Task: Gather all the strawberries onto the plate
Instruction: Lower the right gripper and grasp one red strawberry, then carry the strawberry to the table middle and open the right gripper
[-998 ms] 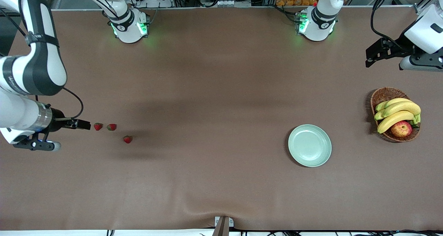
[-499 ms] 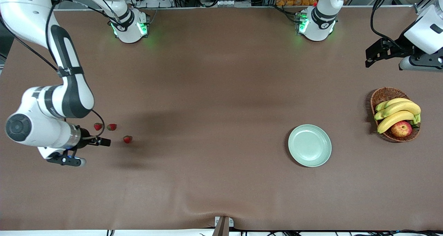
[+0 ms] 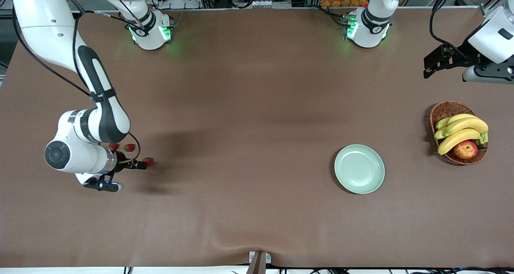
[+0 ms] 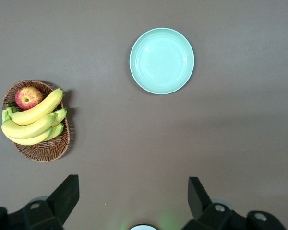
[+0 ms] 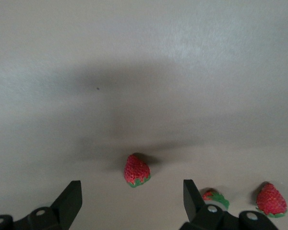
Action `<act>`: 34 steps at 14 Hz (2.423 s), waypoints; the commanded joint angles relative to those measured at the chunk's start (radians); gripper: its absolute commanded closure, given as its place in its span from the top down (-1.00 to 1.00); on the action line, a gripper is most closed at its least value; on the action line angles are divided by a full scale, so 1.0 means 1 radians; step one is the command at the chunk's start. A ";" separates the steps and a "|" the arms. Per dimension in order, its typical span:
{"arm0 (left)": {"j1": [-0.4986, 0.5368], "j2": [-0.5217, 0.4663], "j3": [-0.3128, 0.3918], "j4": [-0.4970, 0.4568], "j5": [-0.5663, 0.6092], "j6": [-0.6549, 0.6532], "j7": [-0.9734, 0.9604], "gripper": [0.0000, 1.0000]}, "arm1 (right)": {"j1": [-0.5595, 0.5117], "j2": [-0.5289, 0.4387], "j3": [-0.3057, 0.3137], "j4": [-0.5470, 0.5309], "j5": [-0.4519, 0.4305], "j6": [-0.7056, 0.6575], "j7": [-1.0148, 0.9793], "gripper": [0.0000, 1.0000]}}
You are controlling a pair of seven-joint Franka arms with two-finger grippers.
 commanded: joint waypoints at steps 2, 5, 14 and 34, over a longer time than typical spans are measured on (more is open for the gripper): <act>-0.001 -0.001 0.000 0.003 -0.025 -0.012 -0.001 1.00 | 0.005 0.032 0.001 -0.028 0.009 0.021 0.010 0.60; -0.001 0.000 0.000 0.002 -0.025 -0.012 -0.001 1.00 | 0.013 0.041 0.001 -0.031 0.011 0.042 0.010 0.37; -0.001 0.000 0.000 0.000 -0.025 -0.014 0.001 1.00 | 0.019 0.084 0.001 -0.031 0.009 0.105 0.008 -0.47; -0.001 0.003 0.000 0.002 -0.025 -0.019 -0.001 1.00 | 0.208 0.074 0.215 0.154 0.015 0.031 0.796 -1.00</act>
